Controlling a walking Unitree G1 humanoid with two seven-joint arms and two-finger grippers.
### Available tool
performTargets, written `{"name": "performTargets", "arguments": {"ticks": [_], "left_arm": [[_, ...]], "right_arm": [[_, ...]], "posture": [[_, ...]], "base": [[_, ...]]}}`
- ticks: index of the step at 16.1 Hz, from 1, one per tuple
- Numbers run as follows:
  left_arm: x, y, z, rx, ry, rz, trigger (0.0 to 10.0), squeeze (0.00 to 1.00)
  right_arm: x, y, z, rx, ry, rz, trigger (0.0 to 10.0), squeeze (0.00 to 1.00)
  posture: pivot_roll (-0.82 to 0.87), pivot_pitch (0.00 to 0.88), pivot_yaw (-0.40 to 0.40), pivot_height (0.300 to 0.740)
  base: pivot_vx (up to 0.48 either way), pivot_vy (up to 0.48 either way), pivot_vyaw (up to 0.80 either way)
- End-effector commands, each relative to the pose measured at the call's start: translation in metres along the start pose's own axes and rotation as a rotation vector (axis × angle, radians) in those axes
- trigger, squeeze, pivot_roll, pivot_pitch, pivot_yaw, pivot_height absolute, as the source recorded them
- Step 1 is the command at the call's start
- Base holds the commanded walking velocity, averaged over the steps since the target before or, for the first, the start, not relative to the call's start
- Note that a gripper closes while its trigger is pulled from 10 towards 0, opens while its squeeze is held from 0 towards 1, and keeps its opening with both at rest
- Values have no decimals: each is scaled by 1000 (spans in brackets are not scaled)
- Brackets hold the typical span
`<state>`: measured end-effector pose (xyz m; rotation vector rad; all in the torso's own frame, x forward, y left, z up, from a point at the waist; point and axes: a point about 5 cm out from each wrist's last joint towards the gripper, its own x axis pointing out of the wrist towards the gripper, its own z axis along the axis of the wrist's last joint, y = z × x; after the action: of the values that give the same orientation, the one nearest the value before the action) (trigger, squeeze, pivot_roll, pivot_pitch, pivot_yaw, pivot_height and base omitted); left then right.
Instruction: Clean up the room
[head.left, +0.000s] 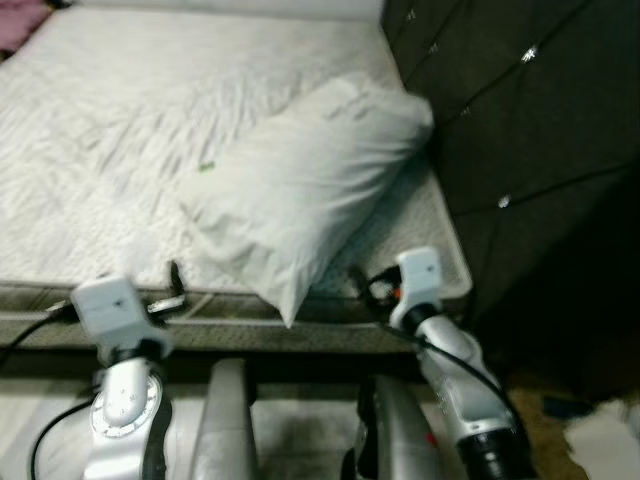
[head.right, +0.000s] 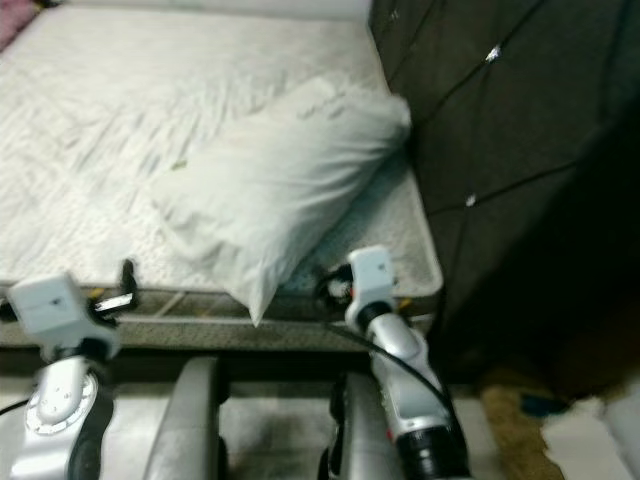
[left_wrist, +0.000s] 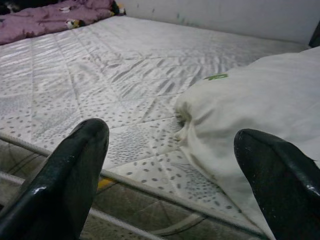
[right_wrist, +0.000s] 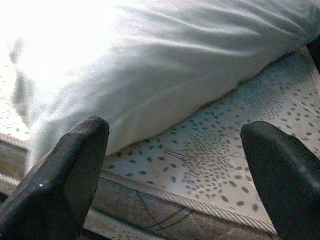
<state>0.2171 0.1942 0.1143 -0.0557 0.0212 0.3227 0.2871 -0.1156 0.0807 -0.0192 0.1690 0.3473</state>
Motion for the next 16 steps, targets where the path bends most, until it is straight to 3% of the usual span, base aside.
{"name": "performTargets", "arguments": {"ticks": [1, 4, 7, 12, 16], "left_arm": [[0, -2, 6, 6, -16, 6, 10000, 0], [0, -2, 6, 8, -15, 12, 10000, 0], [0, -2, 9, 8, -15, 7, 10000, 0], [-5, -1, 19, 33, -42, -24, 10000, 0], [-15, 3, 21, 45, -25, -25, 10000, 0]], "right_arm": [[1, -1, 2, -2, 3, 20, 10000, 0], [3, 3, 3, 6, 0, 69, 10000, 0], [7, 23, 5, -20, 38, 309, 10000, 0], [28, 39, 10, -1, 90, 363, 10000, 0], [41, 62, 11, -37, 137, 472, 10000, 0]], "posture": [[117, 125, -53, 590], [115, 128, -53, 560], [127, 143, -45, 546], [187, 160, -35, 546], [230, 181, -25, 546]], "base": [[0, 0, 0], [0, 0, 0], [0, 0, 0], [0, 0, 0], [0, 0, 0]]}}
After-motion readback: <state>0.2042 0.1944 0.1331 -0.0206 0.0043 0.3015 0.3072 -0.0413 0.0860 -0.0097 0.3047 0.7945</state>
